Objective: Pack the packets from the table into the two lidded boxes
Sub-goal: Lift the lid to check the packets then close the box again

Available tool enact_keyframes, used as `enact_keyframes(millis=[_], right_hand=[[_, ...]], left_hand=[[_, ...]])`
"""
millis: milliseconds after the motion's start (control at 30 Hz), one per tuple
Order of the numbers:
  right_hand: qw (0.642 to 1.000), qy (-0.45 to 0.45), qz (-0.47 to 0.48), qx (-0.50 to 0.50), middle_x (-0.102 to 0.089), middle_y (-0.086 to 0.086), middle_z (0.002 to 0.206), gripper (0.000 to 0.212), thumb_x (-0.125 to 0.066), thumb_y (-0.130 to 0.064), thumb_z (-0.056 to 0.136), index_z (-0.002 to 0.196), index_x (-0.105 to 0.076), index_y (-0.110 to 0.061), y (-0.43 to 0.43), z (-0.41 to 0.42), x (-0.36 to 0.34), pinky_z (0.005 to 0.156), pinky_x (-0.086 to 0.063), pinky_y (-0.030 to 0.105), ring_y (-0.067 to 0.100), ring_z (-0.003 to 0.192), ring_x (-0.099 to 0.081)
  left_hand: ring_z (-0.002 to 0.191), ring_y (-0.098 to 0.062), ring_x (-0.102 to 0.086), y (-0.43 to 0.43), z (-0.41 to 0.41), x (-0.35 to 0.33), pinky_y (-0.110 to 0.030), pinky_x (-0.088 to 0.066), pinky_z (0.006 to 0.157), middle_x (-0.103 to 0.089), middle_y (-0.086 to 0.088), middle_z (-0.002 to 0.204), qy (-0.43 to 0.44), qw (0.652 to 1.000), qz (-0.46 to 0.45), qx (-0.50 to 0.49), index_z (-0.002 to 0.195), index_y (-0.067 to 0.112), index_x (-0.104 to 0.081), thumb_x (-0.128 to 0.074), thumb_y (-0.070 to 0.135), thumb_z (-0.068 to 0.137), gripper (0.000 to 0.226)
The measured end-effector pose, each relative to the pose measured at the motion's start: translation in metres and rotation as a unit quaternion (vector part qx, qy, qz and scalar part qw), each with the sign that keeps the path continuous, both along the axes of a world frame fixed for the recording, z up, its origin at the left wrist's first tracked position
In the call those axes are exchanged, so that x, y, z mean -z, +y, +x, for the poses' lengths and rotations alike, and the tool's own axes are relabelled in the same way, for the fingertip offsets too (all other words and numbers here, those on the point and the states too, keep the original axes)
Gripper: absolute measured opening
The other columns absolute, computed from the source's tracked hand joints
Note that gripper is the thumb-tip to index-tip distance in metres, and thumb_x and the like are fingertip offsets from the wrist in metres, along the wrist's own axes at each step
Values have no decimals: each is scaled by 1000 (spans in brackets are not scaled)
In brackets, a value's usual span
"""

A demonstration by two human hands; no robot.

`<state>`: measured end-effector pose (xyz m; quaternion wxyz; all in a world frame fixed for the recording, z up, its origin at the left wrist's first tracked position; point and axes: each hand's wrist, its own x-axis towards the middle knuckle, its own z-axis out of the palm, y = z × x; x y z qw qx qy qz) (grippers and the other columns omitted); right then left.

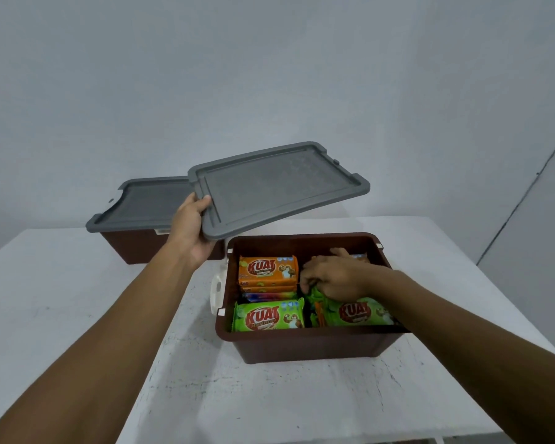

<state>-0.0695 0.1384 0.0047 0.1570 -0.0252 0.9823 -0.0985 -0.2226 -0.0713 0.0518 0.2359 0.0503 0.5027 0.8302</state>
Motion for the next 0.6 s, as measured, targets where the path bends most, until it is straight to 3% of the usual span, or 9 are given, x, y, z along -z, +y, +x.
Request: enact_keyframes(millis=[100, 233, 333, 467, 533, 600], right_hand=[[989, -70, 128, -26, -44, -1, 144, 38, -32, -27, 98, 125, -58, -34, -10, -10, 1, 110, -6, 57, 19, 140, -24], [973, -82, 211, -39, -53, 1, 135, 40, -29, -34, 99, 125, -58, -29, -14, -15, 5, 99, -18, 58, 23, 133, -31], [977, -78, 195, -30, -52, 2, 135, 41, -27, -38, 100, 125, -58, -29, -14, -15, 5, 101, -15, 58, 22, 134, -31], [993, -45, 100, -37, -44, -3, 145, 34, -36, -32, 100, 126, -58, -34, -11, 0, 1, 110, 10, 66, 15, 144, -20], [993, -21, 94, -74, -49, -6, 141, 32, -41, -24, 98, 120, -62, -33, -9, 12, -1, 112, 2, 62, 13, 141, -24], [990, 4, 90, -106, -57, -8, 126, 32, -42, -23, 98, 118, -65, -32, -11, 19, -1, 106, -20, 48, 12, 126, -37]], left_hand=[[104, -24, -64, 0, 2, 0, -34, -58, 62, -65, -7, 116, -1, 1000, 2, 2, 130, 25, -53, -41, 18, 103, 31], [103, -23, -64, 0, 1, -1, -32, -58, 59, -64, -6, 116, 2, 1000, 1, 3, 131, 25, -52, -41, 18, 103, 31], [103, -24, -64, 0, 0, -1, -33, -58, 60, -64, -7, 118, -1, 1000, 2, 4, 132, 24, -51, -40, 18, 103, 32], [102, -23, -64, -2, 0, 3, -30, -58, 58, -64, -7, 117, 1, 1000, 7, 11, 133, 23, -51, -40, 18, 103, 32], [103, -24, -64, -3, 1, 7, -31, -58, 58, -64, -7, 117, -4, 1000, 9, 15, 133, 23, -51, -40, 19, 103, 32], [102, -24, -64, -2, 2, 11, -31, -58, 59, -64, -7, 117, -9, 1000, 7, 19, 133, 23, -51, -40, 18, 103, 32]])
